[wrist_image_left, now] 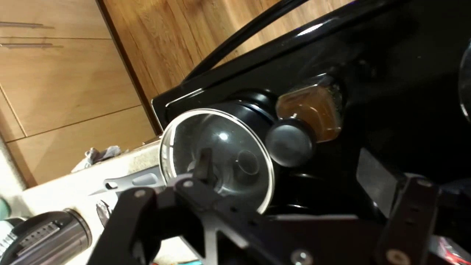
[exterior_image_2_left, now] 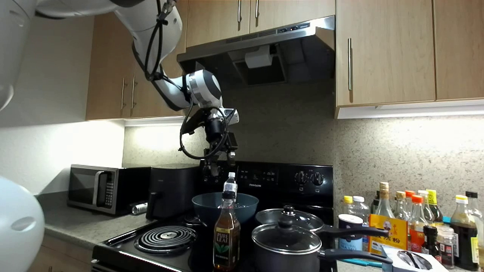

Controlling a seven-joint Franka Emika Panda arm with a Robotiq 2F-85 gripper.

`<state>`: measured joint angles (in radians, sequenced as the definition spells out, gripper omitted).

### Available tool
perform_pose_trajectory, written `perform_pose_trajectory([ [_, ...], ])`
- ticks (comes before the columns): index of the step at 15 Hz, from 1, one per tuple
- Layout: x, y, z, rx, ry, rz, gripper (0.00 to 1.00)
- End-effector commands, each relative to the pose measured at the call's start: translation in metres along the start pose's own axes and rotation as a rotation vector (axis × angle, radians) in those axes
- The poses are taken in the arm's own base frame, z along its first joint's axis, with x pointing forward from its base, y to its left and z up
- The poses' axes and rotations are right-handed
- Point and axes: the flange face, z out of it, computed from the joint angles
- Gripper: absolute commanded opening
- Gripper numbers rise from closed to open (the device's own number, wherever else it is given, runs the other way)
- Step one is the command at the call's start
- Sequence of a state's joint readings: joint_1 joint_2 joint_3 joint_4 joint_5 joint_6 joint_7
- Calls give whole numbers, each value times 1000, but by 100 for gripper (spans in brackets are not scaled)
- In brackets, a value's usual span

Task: Put the bottles on the stove into the blue bowl

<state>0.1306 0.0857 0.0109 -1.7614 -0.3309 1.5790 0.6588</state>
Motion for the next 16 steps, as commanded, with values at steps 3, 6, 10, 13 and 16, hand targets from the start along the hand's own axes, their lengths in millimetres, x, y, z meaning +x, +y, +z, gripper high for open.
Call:
perform_pose_trajectory([
  [3, 4, 20, 17, -21, -29, 29, 100],
  [6, 5, 17, 20, -4, -41, 5, 100],
  [10, 11, 8, 33, 60, -73, -97, 100],
  [13, 20, 5, 45, 74, -79, -155, 100],
  [16, 29, 5, 48, 7, 11, -72, 100],
])
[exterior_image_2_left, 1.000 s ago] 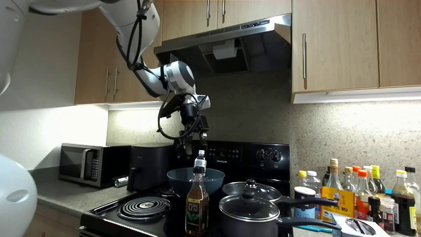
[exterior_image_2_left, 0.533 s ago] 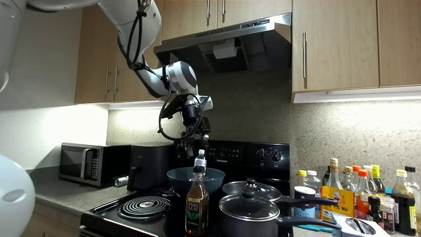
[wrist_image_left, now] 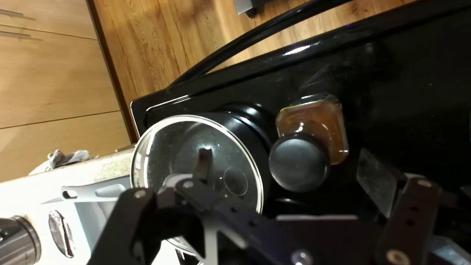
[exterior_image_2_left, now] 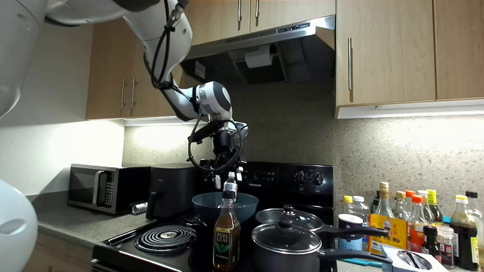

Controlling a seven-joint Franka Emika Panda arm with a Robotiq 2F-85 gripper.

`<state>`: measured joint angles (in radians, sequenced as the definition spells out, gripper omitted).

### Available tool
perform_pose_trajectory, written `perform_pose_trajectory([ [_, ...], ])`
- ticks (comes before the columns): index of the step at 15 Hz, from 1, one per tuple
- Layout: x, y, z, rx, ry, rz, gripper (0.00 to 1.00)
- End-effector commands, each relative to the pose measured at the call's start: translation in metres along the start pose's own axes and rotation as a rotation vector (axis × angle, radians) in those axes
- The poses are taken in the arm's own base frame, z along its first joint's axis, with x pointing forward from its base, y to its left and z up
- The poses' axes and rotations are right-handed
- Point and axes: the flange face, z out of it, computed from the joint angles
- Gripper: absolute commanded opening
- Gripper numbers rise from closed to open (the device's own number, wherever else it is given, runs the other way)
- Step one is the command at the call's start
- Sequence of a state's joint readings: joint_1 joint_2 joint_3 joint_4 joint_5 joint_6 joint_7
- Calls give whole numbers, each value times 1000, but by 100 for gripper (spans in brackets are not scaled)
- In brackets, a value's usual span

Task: Put the bottles on the stove into the blue bowl

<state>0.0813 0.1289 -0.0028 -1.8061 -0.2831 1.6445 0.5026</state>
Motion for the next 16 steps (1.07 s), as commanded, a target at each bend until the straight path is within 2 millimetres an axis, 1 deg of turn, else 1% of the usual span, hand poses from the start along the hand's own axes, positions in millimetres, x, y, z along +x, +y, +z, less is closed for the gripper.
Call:
perform_pose_trajectory([
  [1, 5, 1, 1, -10, 22, 14, 100],
  [4, 10, 2, 1, -22, 56, 32, 100],
  [8, 15, -6, 18, -5, -25, -68, 100],
  [13, 13, -19, 36, 26, -143, -233, 100],
  [15, 15, -22, 40, 29, -175, -279, 73],
  [16, 16, -22, 41, 26, -186, -295, 67],
])
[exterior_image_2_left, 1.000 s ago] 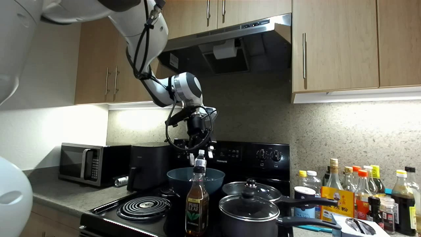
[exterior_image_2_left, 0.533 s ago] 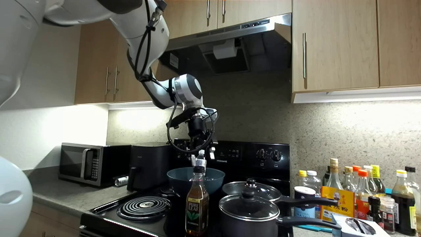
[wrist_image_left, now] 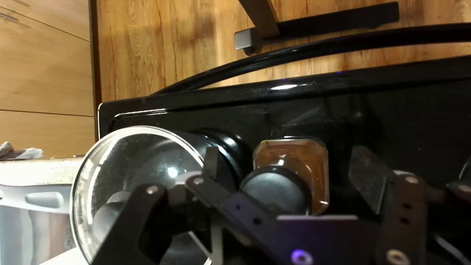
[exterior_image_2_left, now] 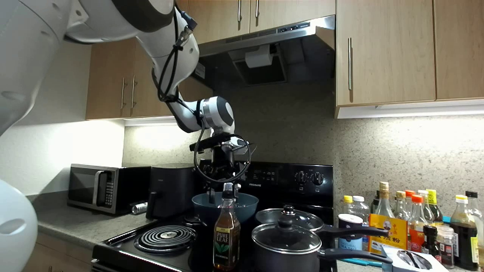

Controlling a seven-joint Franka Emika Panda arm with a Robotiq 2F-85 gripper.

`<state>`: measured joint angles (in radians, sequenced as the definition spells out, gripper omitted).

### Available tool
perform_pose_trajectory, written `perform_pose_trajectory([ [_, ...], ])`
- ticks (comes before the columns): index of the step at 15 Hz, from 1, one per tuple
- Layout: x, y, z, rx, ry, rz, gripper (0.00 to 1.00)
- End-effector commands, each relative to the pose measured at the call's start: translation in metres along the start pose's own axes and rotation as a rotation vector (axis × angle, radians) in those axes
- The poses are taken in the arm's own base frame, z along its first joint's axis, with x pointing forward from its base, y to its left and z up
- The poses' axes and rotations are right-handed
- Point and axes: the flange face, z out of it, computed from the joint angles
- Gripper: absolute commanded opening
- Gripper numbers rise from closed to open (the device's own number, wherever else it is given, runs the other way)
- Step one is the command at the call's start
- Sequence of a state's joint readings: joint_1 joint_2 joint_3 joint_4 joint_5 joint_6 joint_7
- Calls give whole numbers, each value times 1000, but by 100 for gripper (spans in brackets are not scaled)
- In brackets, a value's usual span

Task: Put the bottles on the stove into the blue bowl

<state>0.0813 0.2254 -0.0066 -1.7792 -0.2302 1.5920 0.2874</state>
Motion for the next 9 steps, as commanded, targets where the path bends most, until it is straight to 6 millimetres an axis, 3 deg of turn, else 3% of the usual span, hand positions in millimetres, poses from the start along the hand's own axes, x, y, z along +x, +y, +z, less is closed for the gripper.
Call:
perform_pose_trajectory([
  [1, 5, 0, 1, 21, -61, -84, 59],
  [9, 11, 4, 0, 13, -107, -128, 11],
])
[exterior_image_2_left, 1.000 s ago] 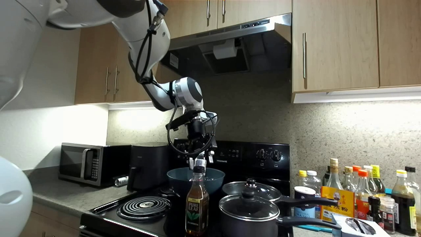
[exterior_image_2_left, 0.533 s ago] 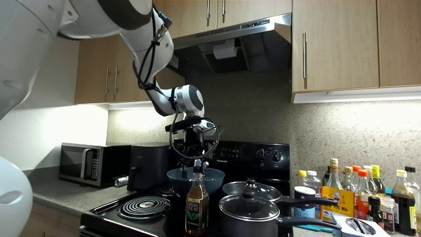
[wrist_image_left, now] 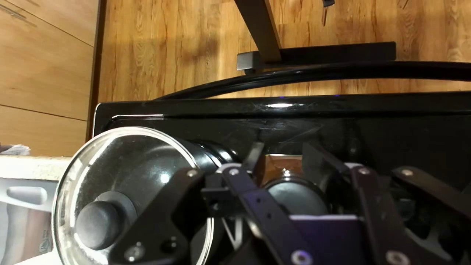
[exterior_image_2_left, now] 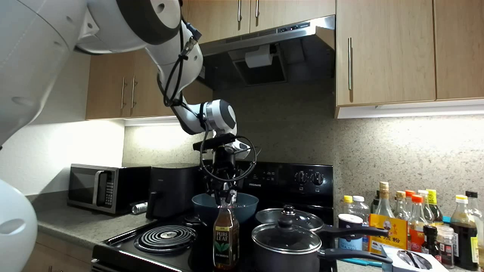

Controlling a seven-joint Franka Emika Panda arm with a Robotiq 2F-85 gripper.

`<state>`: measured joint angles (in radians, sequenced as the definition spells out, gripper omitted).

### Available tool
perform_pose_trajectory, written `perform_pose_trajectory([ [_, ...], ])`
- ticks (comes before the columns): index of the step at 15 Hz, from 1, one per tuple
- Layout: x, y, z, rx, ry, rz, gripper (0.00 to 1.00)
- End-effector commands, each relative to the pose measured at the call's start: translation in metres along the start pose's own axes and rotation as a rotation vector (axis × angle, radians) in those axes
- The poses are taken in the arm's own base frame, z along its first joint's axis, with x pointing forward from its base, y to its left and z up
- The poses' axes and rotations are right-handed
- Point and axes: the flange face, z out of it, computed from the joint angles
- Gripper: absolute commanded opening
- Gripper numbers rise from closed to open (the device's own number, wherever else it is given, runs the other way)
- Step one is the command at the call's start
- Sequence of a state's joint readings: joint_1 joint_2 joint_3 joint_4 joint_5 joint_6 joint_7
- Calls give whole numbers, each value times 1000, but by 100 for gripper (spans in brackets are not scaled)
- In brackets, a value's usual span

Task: Put the bottles on the stove into the blue bowl

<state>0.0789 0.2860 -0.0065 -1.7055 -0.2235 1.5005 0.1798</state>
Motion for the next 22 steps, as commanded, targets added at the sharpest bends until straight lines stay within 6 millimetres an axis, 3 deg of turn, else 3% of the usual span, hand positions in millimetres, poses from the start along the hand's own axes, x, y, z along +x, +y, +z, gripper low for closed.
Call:
perform_pose_trajectory([
  [1, 1, 5, -5, 21, -26, -20, 54],
  [2, 0, 6, -6, 15, -19, -16, 49],
  [3, 3, 1, 0, 0, -7, 2, 25],
  [4, 3, 1, -1, 0, -5, 3, 30],
  [5, 3, 2, -3, 1, -4, 4, 61],
  [10, 7, 1, -1, -10, 13, 9, 92],
  [12, 8, -1, 1, -12, 8, 7, 100],
  [19, 19, -4, 6, -6, 23, 0, 100],
  [20, 20, -5, 6, -7, 31, 2, 90],
  [21, 21, -5, 5, -5, 38, 1, 74],
  [22, 22, -5, 5, -3, 44, 1, 67],
])
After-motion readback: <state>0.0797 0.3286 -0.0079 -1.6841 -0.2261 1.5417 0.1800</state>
